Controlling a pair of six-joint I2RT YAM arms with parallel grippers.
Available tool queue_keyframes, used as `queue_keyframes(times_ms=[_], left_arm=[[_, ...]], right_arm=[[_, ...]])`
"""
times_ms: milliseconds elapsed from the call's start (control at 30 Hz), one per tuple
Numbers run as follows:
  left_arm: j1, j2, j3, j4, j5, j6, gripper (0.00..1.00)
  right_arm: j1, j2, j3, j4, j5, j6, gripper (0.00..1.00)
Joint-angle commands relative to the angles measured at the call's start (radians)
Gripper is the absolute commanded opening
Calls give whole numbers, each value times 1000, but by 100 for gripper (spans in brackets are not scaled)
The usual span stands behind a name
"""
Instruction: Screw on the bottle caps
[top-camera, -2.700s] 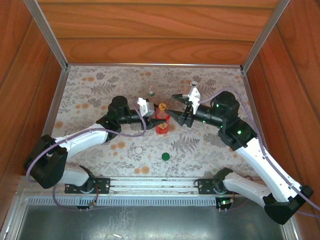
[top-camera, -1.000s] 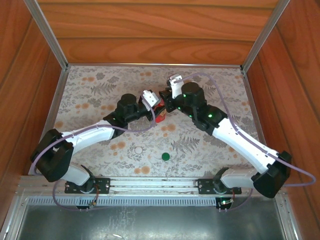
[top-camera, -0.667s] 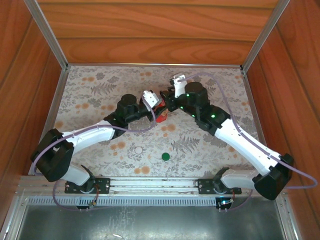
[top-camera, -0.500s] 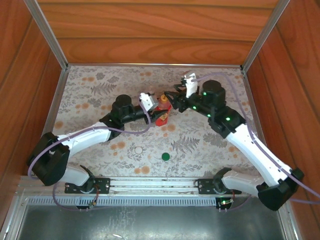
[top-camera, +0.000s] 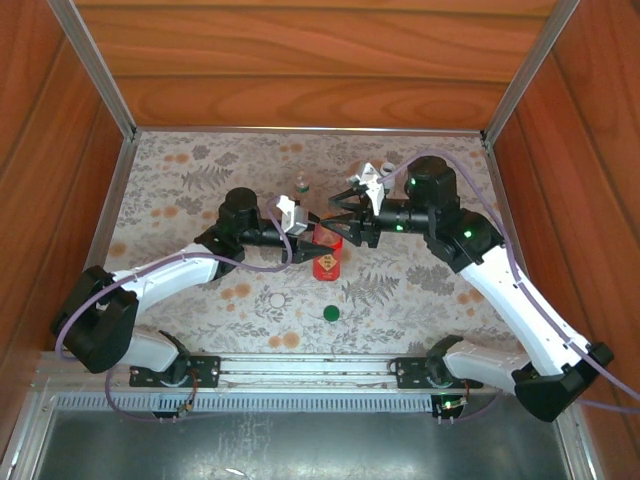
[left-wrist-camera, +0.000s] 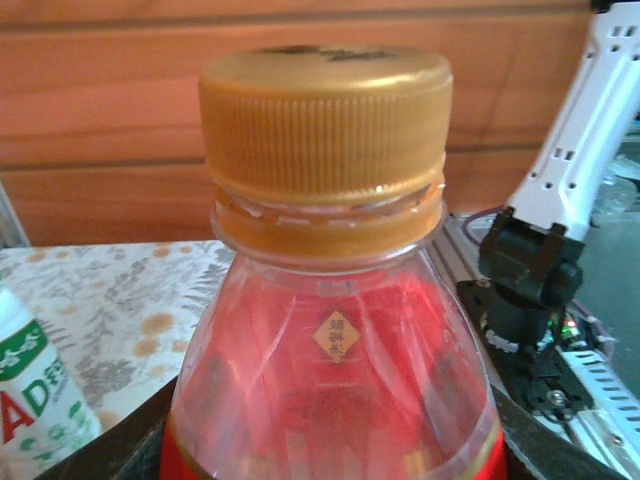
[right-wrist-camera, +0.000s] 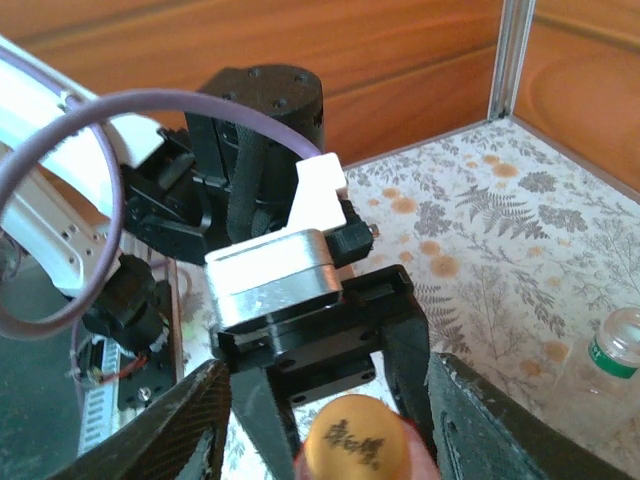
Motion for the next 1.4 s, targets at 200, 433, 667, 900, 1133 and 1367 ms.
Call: queue_keyframes(times_ms=[200, 433, 667, 900, 1133, 1367], left_arm=[[-10, 8, 44, 22, 86, -24, 54], [-10, 9, 47, 22, 86, -25, 54], [-9, 8, 35, 21, -12, 11, 54], [-36, 2, 44, 22, -445, 55, 54], [-100, 42, 89, 23, -737, 67, 51], [-115, 75, 102, 22, -707, 62, 52]], right_arm=[[-3, 57, 51, -122, -122, -145, 48], [-4, 73, 58, -143, -128, -162, 33], [-3, 68, 41, -63, 5, -70, 6], [23, 81, -58, 147, 587, 170, 0], [62, 147, -110, 216, 1125, 313, 0], [60, 179, -83, 222, 995, 268, 25]])
